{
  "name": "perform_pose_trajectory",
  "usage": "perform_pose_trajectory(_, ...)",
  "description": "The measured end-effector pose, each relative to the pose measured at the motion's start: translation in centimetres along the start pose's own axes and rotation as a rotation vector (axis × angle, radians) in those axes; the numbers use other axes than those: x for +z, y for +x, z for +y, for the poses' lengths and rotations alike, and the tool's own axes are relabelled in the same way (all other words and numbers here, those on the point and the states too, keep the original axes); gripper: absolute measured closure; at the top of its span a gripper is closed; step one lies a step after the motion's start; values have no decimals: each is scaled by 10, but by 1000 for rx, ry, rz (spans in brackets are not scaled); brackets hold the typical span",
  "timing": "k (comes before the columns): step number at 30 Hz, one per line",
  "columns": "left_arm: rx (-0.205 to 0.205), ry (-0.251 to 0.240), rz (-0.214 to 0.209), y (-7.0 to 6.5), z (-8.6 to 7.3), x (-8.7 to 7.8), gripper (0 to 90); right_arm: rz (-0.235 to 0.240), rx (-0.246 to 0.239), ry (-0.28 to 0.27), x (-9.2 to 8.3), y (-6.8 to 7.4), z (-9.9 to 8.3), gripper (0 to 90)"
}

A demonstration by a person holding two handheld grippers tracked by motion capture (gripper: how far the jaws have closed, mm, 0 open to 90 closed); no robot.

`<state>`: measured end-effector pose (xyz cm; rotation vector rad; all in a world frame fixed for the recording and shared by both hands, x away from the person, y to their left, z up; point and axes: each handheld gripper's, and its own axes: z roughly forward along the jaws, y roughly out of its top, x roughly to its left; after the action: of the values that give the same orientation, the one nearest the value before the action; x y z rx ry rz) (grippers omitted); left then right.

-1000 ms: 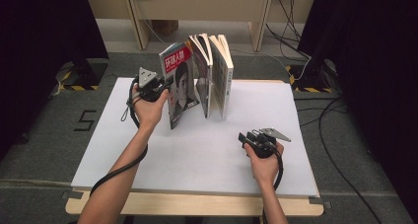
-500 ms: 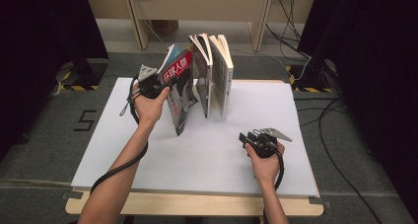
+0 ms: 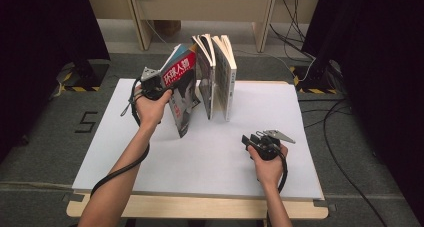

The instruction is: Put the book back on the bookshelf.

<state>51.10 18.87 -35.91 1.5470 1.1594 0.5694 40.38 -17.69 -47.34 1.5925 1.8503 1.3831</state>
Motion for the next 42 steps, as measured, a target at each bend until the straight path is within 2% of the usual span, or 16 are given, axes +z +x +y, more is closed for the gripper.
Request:
perform_pose_trajectory(6,-14,25,21,1,2,0,831,-1,6,0,-1,-1,0,585)
perform_pose_trajectory(7,-32,25,12,2,3,-1,844,0,7,2,0,-1,0,584)
perform_pose_trajectory(9,-32,26,13,2,4,-2,855,0,8,8,0,-1,0,584)
perform_pose_trajectory(13,-13,-3,23,-1,5,-5,858,-3,3,6,0,-1,0,584)
perform_pose_trajectory(15,13,-52,29,-3,8,-8,858,-3,6,-2,0,-1,0,584)
perform_pose_trajectory(19,7,-115,39,-3,13,-8,859,-8,3,-5,0,-1,-1,584)
perform_pose_trajectory(20,7,-115,39,-3,13,-8,859,-8,3,-5,0,-1,-1,584)
perform_pose_trajectory(23,14,-148,66,-3,16,-2,859,-5,5,-5,0,0,-1,585)
perform_pose_trajectory(25,37,-156,94,-5,15,-1,859,-4,7,-5,-1,-1,-1,584)
perform_pose_trajectory(29,48,-151,97,-8,10,-3,859,-7,5,-6,-2,-2,0,584)
perform_pose_trajectory(33,38,-156,96,-9,7,-5,859,-4,11,-5,-1,-2,-1,585)
perform_pose_trajectory(39,51,-171,135,-6,11,-9,859,-2,9,-6,-2,-1,0,585)
perform_pose_trajectory(42,47,-177,136,-4,12,-8,859,-4,6,-5,-2,-2,0,584)
